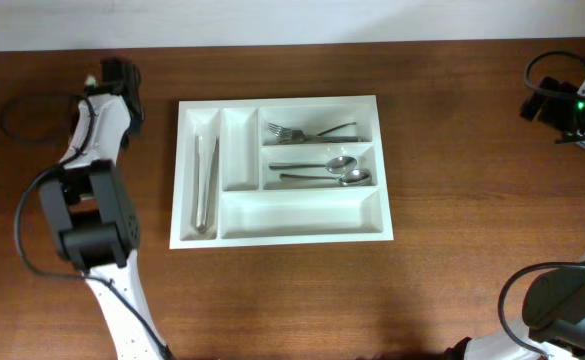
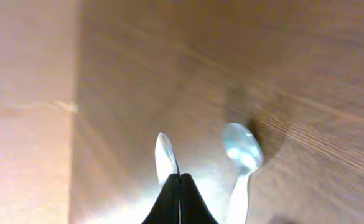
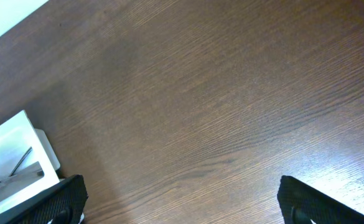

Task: Pack container
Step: 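Carry the spoon over the tray and lower it into the left compartment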

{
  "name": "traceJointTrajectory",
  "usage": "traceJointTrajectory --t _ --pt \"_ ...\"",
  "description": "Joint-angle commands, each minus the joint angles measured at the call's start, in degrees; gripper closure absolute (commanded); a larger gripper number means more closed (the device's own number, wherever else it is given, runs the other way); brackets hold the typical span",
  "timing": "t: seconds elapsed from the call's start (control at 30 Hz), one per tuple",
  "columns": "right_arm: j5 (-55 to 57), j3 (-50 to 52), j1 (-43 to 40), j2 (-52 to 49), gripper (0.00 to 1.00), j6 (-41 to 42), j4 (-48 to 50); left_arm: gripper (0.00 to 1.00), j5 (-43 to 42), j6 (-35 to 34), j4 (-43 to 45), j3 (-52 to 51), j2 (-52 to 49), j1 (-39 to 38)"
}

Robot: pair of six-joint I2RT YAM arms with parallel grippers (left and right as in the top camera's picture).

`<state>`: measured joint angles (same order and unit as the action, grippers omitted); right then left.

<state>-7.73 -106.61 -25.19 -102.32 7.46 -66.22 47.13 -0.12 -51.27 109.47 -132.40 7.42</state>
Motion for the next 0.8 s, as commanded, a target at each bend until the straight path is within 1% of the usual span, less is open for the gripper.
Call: traceJointTrajectory --t 0.0,0.1,0.23,0.27,0.37,0.47,0.5,0.57,0.7,0.77 --pt "0.5 -0.2 0.0 0.4 0.01 -0.2 0.0 0.98 1.1 1.9 -0.5 1.3 11.4 -1.7" --pt "0.5 -0.2 0.0 0.4 0.01 -0.2 0.0 0.98 0.9 1.9 -1.9 1.3 17.4 -5.4" --pt "0.5 -0.2 0.0 0.4 0.01 -0.2 0.0 0.98 -1.0 2.0 -4.4 1.3 22.4 -13.2" --pt "0.5 -0.2 0.0 0.4 0.01 -0.2 0.0 0.98 -2.0 2.0 -5.0 1.3 22.8 -15.7" --pt "0.5 -0.2 0.0 0.4 0.01 -0.2 0.0 0.98 -5.5 5.0 -5.4 1.1 22.6 -22.5" --pt "0.5 -0.2 0.0 0.4 0.01 -0.2 0.0 0.98 -5.7 5.1 -4.7 0.9 22.0 -28.8" --pt "0.5 -0.2 0.0 0.4 0.01 -0.2 0.0 0.98 -5.7 4.4 -4.1 0.9 21.8 -30.6" --pt "0.5 -0.2 0.0 0.4 0.01 -0.2 0.0 0.98 -5.8 0.6 -3.2 0.9 21.3 -33.2" --pt "0.5 -0.2 0.0 0.4 0.01 -0.2 0.0 0.98 -6.3 -10.6 -3.0 0.9 18.6 -36.9" --pt "0.5 -0.2 0.0 0.4 0.01 -0.2 0.0 0.98 -8.7 -12.5 -1.6 0.9 15.7 -38.3"
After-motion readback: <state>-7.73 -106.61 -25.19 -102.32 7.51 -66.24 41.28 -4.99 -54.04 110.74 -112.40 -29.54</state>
